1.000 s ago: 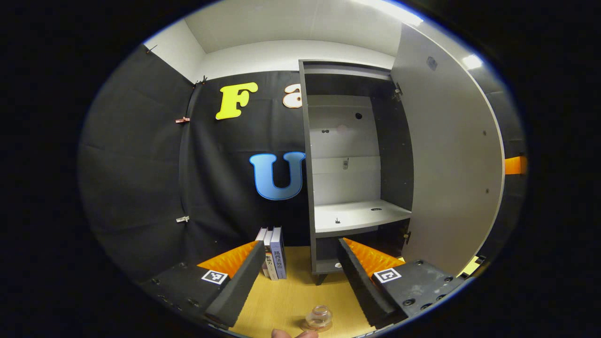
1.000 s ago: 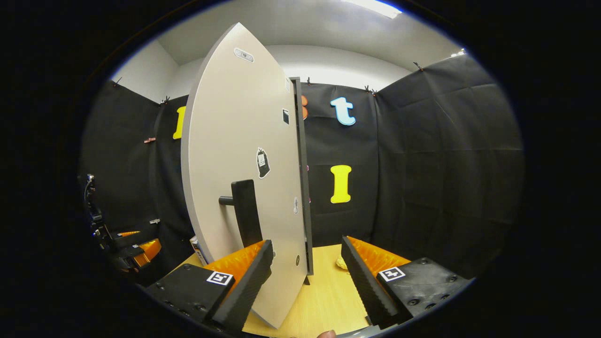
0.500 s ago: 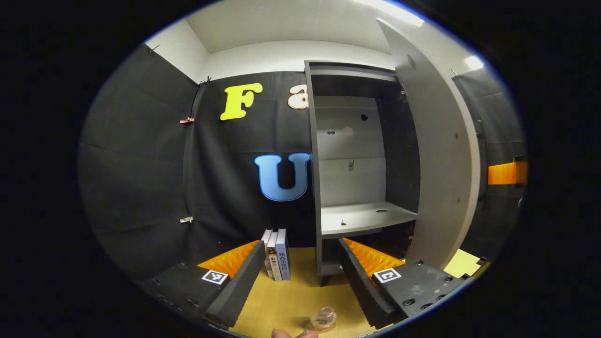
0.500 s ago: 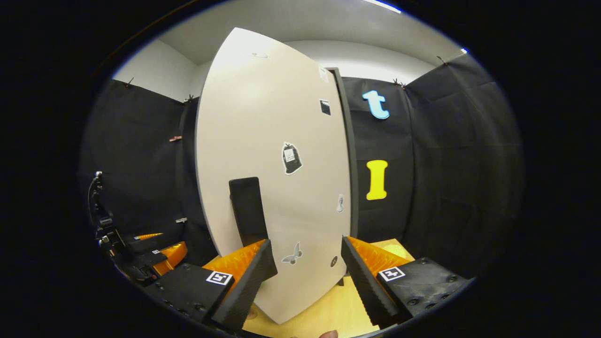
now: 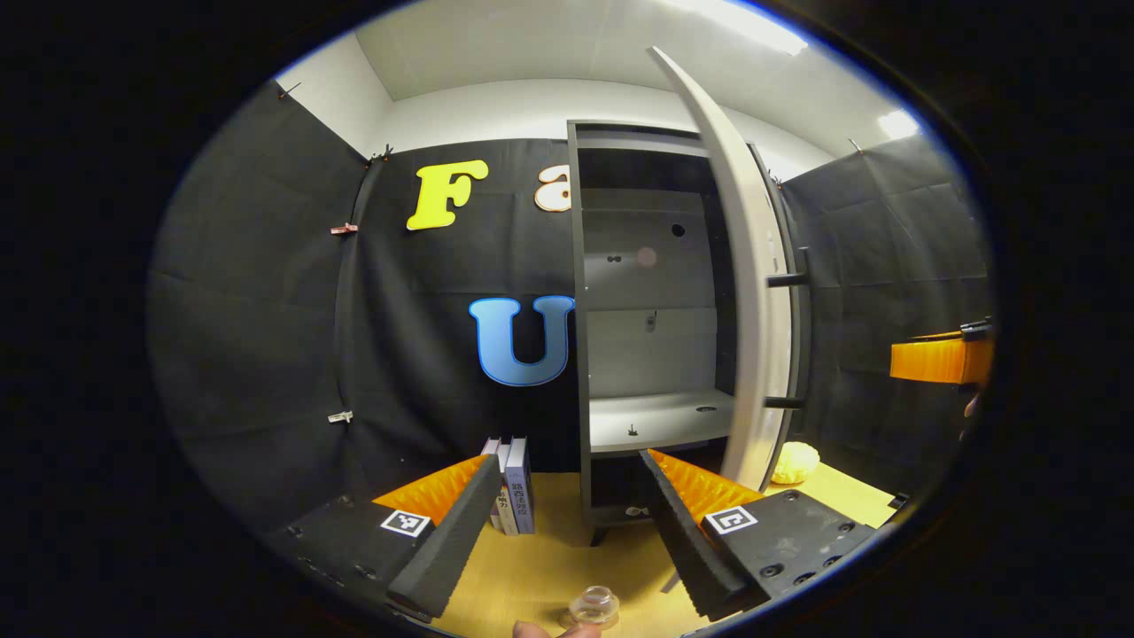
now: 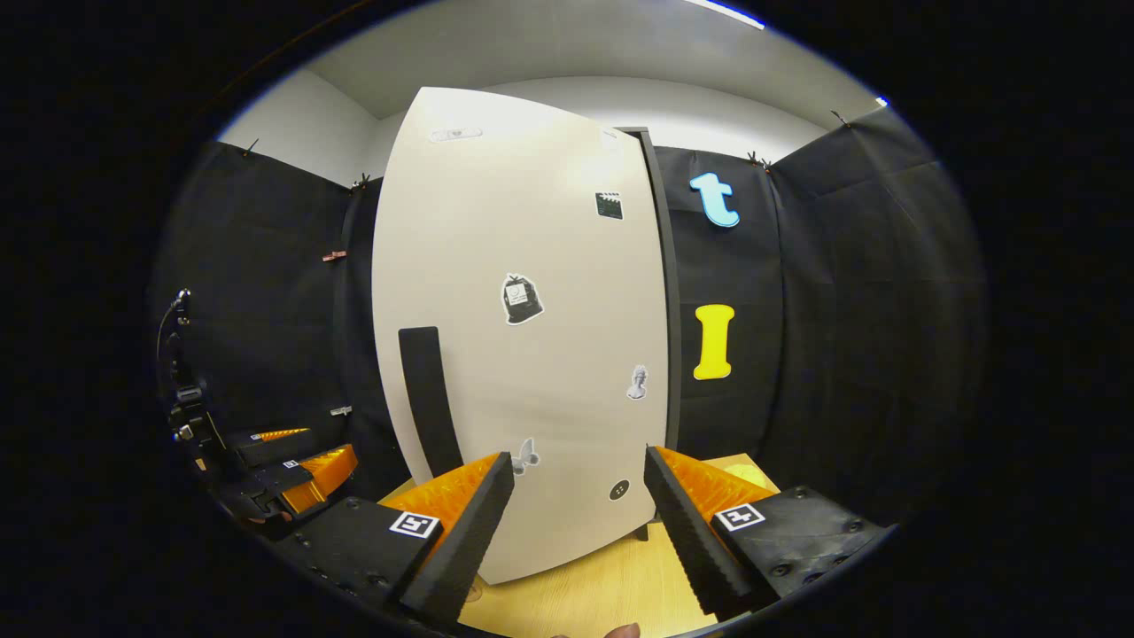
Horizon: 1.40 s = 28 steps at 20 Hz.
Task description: Open the cabinet door with the right hand, grasp the bottle in the cabinet with the left hand and place it on the coaster, then close the cabinet door with the right hand.
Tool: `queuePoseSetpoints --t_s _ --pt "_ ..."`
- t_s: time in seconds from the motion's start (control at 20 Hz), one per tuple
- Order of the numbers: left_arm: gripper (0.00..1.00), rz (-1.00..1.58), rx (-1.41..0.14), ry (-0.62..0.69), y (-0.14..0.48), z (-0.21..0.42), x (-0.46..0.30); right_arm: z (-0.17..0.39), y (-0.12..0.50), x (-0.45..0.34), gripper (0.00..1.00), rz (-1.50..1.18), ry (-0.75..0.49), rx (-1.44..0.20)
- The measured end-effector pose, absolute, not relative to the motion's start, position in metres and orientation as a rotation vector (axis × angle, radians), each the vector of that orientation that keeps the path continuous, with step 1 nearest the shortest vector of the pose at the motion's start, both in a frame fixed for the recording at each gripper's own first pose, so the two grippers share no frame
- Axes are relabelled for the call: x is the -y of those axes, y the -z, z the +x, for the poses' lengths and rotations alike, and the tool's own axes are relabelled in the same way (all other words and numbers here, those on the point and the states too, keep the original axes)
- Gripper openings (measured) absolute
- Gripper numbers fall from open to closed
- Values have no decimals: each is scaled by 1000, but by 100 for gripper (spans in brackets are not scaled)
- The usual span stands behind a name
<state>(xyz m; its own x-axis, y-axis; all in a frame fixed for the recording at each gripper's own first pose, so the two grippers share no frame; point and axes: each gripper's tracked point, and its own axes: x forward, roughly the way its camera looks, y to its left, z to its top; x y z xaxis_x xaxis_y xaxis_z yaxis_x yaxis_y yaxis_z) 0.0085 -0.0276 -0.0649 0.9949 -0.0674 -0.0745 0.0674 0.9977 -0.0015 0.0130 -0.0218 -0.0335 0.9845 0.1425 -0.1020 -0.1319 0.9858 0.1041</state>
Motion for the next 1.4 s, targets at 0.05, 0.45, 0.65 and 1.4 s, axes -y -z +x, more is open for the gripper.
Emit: queuePoseSetpoints --t_s 0.05,0.45,0.65,1.4 --pt "97 -1 -74 75 64 8 31 11 34 27 97 93 -123 -108" --pt "97 -6 -61 145 51 -2 61 -5 40 63 98 53 -30 -84" --pt "97 -17 -45 143 42 -6 67 -8 42 68 98 58 -31 -80" --pt "97 2 -43 121 36 -21 70 -18 51 77 98 41 -28 -75"
